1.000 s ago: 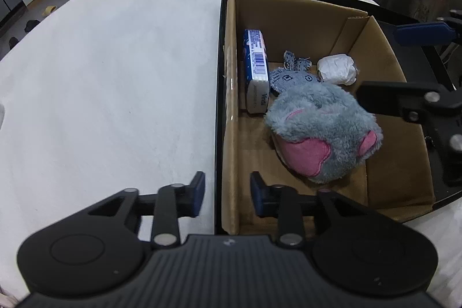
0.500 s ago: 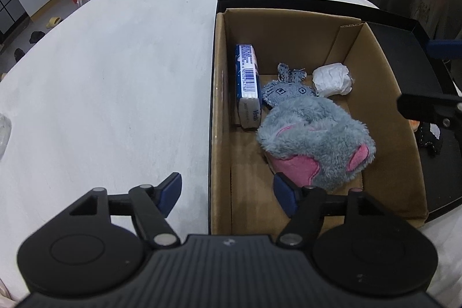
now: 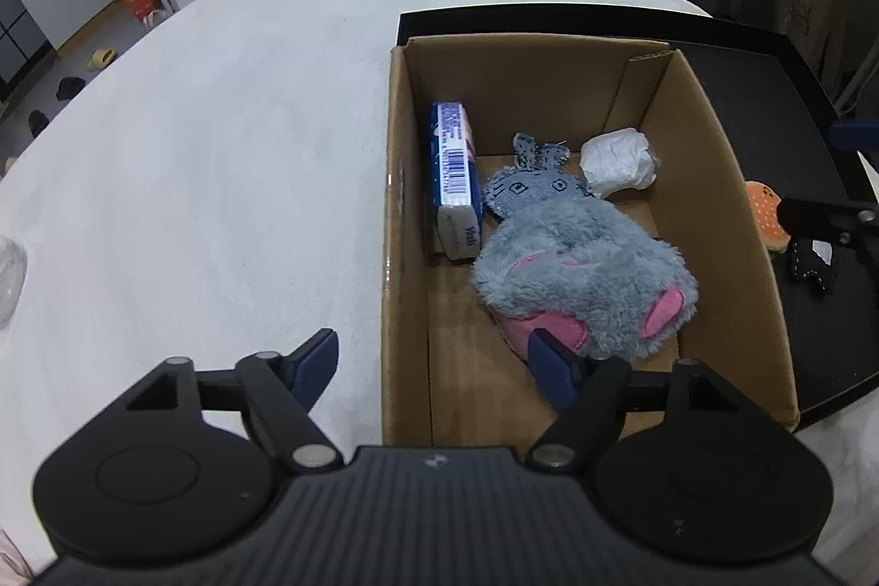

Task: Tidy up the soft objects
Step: 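Withdraw the right tool and move it to the black felt heart plush, then grasp the black felt heart plush with the right tool, then carry the black heart plush into the box and open the right tool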

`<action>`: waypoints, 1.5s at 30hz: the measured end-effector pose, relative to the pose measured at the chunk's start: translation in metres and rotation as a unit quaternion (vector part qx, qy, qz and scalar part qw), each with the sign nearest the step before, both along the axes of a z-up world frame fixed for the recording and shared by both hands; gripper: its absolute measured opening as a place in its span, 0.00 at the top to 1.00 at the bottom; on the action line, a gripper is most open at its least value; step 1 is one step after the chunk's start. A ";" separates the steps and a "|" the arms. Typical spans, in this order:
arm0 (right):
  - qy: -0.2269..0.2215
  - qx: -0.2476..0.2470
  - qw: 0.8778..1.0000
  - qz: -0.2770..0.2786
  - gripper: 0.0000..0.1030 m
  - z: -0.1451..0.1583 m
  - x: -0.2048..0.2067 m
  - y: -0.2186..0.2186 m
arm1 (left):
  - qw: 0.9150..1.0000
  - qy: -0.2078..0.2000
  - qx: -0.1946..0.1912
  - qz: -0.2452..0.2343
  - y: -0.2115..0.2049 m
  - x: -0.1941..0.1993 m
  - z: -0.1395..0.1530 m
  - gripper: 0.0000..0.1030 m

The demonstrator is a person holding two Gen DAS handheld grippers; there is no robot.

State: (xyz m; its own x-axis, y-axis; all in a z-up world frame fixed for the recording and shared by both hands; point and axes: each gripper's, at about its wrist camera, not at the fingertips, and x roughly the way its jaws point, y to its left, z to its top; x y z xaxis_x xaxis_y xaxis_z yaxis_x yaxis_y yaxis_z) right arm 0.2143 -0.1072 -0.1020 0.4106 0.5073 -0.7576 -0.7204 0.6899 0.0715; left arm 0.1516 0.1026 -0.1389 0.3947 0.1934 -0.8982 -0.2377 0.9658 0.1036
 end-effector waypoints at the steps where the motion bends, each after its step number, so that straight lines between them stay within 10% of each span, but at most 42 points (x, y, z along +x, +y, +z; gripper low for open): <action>1: 0.003 -0.001 1.000 -0.003 0.04 -0.003 0.001 -0.002 | 1.000 0.001 0.001 0.000 -0.001 0.000 0.000 0.26; 30: 0.049 -0.057 0.994 -0.086 0.08 -0.074 0.001 -0.050 | 1.000 0.013 0.020 -0.016 -0.026 0.011 -0.005 0.21; 37: 0.017 -0.073 0.993 -0.092 0.55 -0.068 -0.010 -0.053 | 1.000 0.012 0.022 -0.016 -0.026 0.011 -0.005 0.21; 45: 0.039 -0.077 0.993 -0.077 0.60 -0.064 -0.006 -0.048 | 1.000 0.011 0.021 -0.015 -0.026 0.009 -0.004 0.21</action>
